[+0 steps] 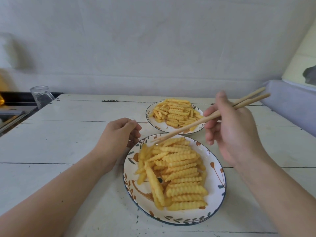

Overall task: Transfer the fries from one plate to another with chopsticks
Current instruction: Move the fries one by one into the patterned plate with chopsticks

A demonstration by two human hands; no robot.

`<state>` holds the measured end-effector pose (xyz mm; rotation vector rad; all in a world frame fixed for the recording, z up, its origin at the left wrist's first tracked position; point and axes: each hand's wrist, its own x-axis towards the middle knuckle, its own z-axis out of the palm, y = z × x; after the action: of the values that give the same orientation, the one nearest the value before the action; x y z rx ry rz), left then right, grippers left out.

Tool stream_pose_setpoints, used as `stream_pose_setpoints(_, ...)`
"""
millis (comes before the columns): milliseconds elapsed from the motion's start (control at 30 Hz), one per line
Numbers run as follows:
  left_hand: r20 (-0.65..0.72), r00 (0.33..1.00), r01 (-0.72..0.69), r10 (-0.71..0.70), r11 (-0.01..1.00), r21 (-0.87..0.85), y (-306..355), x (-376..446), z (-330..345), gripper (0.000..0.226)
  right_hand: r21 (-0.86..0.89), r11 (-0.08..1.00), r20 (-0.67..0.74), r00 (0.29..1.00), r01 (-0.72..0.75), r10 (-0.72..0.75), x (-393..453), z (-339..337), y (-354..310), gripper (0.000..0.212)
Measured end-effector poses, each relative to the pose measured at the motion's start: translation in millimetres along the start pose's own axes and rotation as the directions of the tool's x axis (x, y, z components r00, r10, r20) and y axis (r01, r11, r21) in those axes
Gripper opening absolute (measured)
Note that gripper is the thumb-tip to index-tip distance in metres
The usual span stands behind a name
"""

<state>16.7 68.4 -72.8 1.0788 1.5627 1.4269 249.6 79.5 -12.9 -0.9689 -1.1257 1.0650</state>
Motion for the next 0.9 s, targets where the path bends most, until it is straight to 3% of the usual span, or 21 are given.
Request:
stream_pose_setpoints(133, 0.006, 1.0, -0.004, 0.004, 1.0, 0.015, -1.2, 0.2, 0.0, 0.028, 0.055, 0.982, -0.16, 0.972, 0.182, -0.171, 14.7, -16.7, -8.8, 0.05)
stream_pose_setpoints(267, 0.012, 1.0, -0.014, 0.013, 1.0, 0.027, -2.4, 0.1, 0.7, 0.029, -0.179, 0.929, -0.098, 0.933, 0.325, -0.345, 31.9, -34.9, 5.0, 0.042)
stream_pose_setpoints(400, 0.005, 1.0, -0.019, 0.019, 0.999, 0.035, -2.0, -0.2, 0.9, 0.028, -0.257, 0.916, 0.064, 0.951, 0.308, -0.302, 43.0, -43.5, 21.9, 0.039)
stream_pose_setpoints(600, -0.001, 1.0, -0.02, 0.02, 0.999, 0.04, -1.6, -0.5, 0.9, 0.028, -0.285, 0.898, 0.197, 0.937, 0.335, -0.287, 42.1, -30.3, 35.3, 0.034)
stream_pose_setpoints(900, 0.0, 1.0, -0.023, 0.023, 0.999, 0.041, -2.3, 0.6, 0.3, 0.028, -0.251, 0.907, 0.208, 0.934, 0.339, -0.292, 40.7, -25.6, 40.4, 0.038)
